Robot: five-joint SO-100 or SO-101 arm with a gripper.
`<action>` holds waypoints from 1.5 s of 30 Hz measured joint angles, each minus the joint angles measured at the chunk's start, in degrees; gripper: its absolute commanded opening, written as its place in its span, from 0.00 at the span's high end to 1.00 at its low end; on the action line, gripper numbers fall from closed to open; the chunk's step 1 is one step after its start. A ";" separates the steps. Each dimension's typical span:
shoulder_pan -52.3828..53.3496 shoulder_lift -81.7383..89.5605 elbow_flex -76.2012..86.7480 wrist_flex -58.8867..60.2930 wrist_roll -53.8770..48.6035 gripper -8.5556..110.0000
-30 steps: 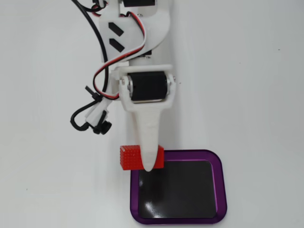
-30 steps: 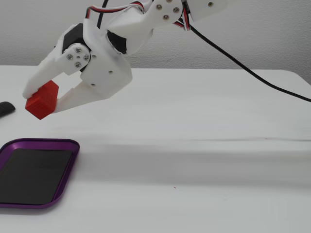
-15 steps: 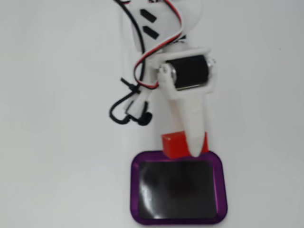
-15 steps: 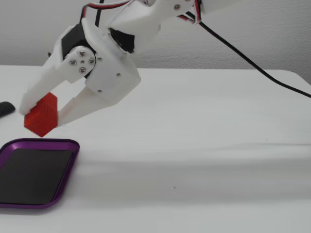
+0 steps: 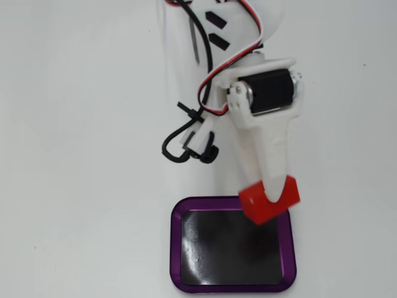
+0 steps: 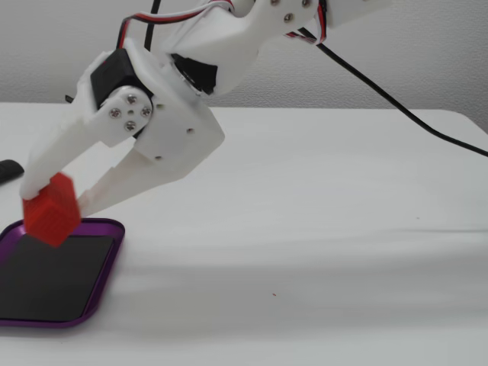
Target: Pick up the cube and place it in the box.
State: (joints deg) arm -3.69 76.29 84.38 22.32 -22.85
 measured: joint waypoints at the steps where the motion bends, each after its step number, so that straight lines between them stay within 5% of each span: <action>1: 0.35 0.09 0.00 0.53 0.00 0.82; 10: 0.00 0.97 0.00 6.94 0.00 0.80; 19: 0.26 9.05 -3.87 25.31 1.67 0.80; 31: 0.70 44.91 2.11 43.86 15.38 0.79; 45: 0.35 99.23 40.87 51.68 23.20 0.78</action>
State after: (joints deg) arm -3.34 175.52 125.24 74.00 0.35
